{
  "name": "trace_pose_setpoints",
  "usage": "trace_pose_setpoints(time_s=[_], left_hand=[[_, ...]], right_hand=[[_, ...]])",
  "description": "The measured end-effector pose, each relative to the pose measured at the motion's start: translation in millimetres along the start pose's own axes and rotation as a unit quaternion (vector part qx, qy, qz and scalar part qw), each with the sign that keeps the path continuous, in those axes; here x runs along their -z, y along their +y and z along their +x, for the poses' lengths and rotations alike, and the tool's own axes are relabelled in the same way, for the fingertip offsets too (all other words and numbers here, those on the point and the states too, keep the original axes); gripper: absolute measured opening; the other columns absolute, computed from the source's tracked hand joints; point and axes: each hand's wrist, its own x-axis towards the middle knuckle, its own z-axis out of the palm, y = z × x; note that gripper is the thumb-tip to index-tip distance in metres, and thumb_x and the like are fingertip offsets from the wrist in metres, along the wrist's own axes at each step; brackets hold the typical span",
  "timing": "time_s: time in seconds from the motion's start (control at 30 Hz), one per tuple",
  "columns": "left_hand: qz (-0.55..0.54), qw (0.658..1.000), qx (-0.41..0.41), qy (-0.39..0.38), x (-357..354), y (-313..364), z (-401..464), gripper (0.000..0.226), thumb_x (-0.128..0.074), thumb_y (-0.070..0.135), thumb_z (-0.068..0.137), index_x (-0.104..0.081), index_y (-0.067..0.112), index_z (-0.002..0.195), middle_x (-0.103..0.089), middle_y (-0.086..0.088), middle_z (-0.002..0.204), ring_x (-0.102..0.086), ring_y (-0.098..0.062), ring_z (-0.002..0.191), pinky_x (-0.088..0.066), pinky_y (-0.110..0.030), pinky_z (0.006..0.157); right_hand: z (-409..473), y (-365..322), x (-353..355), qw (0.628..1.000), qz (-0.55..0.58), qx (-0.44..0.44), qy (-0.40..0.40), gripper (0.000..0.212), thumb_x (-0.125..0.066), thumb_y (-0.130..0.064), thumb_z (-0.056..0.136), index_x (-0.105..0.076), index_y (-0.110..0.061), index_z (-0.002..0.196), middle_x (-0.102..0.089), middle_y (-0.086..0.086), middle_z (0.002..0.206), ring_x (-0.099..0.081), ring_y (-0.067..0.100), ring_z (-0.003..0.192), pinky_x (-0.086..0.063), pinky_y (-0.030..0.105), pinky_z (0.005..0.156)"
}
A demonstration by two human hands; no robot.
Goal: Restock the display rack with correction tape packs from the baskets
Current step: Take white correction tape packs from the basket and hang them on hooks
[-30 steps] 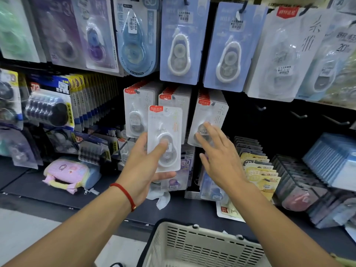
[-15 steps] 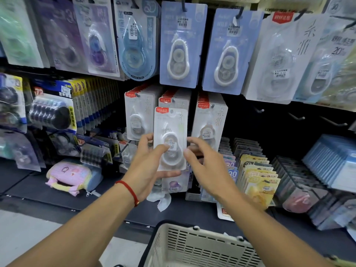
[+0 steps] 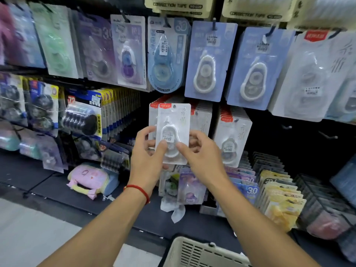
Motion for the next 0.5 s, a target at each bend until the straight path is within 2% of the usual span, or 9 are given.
trace_pose_setpoints(time_s=[0.07, 0.1, 0.17, 0.23, 0.33, 0.4, 0.5], left_hand=[[0.016, 0.999, -0.012, 0.035, 9, -2, 7, 0.034, -0.068, 0.021, 0.101, -0.059, 0.045, 0.122, -0.073, -0.002, 0.104, -0.073, -0.016, 0.081, -0.064, -0.042, 0.058], [0.026, 0.999, -0.012, 0.043, 14, -3, 10, 0.031, -0.068, 0.023, 0.101, -0.06, 0.046, 0.12, -0.073, -0.002, 0.105, -0.073, -0.02, 0.083, -0.063, -0.045, 0.061], [0.04, 0.998, -0.004, 0.039, 22, -5, 15, 0.026, -0.067, 0.025, 0.102, -0.064, 0.045, 0.118, -0.073, -0.005, 0.109, -0.071, -0.024, 0.085, -0.063, -0.046, 0.063], [0.049, 0.999, 0.005, 0.022, 29, -7, 20, 0.025, -0.068, 0.024, 0.102, -0.066, 0.038, 0.123, -0.073, -0.004, 0.111, -0.07, -0.022, 0.085, -0.062, -0.045, 0.065], [0.064, 0.998, -0.009, 0.007, 33, -6, 24, 0.026, -0.069, 0.023, 0.101, -0.069, 0.034, 0.125, -0.074, 0.007, 0.107, -0.071, -0.014, 0.082, -0.061, -0.04, 0.063], [0.065, 0.998, -0.017, 0.013, 33, -6, 26, 0.024, -0.067, 0.024, 0.102, -0.07, 0.034, 0.124, -0.075, 0.008, 0.104, -0.07, -0.011, 0.076, -0.06, -0.035, 0.059], [0.078, 0.996, -0.021, 0.044, 33, -8, 28, 0.025, -0.065, 0.028, 0.103, -0.07, 0.032, 0.128, -0.076, 0.007, 0.106, -0.072, -0.014, 0.084, -0.061, -0.033, 0.066]], right_hand=[[10, -7, -17, 1.0, 0.001, 0.01, -0.009, 0.026, -0.077, -0.031, 0.094, -0.069, -0.028, 0.119, -0.074, -0.001, 0.097, -0.068, 0.017, 0.083, -0.059, 0.029, 0.072], [14, -7, -25, 1.0, 0.0, 0.011, -0.008, 0.024, -0.077, -0.031, 0.094, -0.07, -0.028, 0.117, -0.073, -0.003, 0.094, -0.067, 0.015, 0.079, -0.057, 0.028, 0.068], [19, -5, -36, 1.0, -0.016, 0.01, 0.007, 0.018, -0.076, -0.033, 0.094, -0.071, -0.03, 0.111, -0.068, -0.012, 0.08, -0.061, 0.003, 0.069, -0.047, 0.015, 0.06], [17, 0, -44, 0.999, -0.035, 0.006, 0.027, 0.016, -0.074, -0.037, 0.094, -0.071, -0.03, 0.109, -0.063, -0.016, 0.072, -0.057, -0.002, 0.063, -0.044, 0.012, 0.057], [12, 7, -49, 0.999, -0.037, 0.015, 0.033, 0.017, -0.07, -0.041, 0.097, -0.071, -0.031, 0.111, -0.064, -0.005, 0.073, -0.056, 0.006, 0.058, -0.053, 0.025, 0.057], [15, 5, -49, 0.999, -0.031, 0.031, 0.025, 0.016, -0.07, -0.04, 0.097, -0.072, -0.032, 0.111, -0.063, 0.003, 0.073, -0.052, 0.007, 0.054, -0.053, 0.03, 0.056], [18, -1, -52, 0.999, -0.025, 0.042, 0.01, 0.002, -0.071, -0.038, 0.097, -0.07, -0.036, 0.096, -0.056, -0.013, 0.062, -0.045, 0.003, 0.05, -0.041, 0.017, 0.048]])
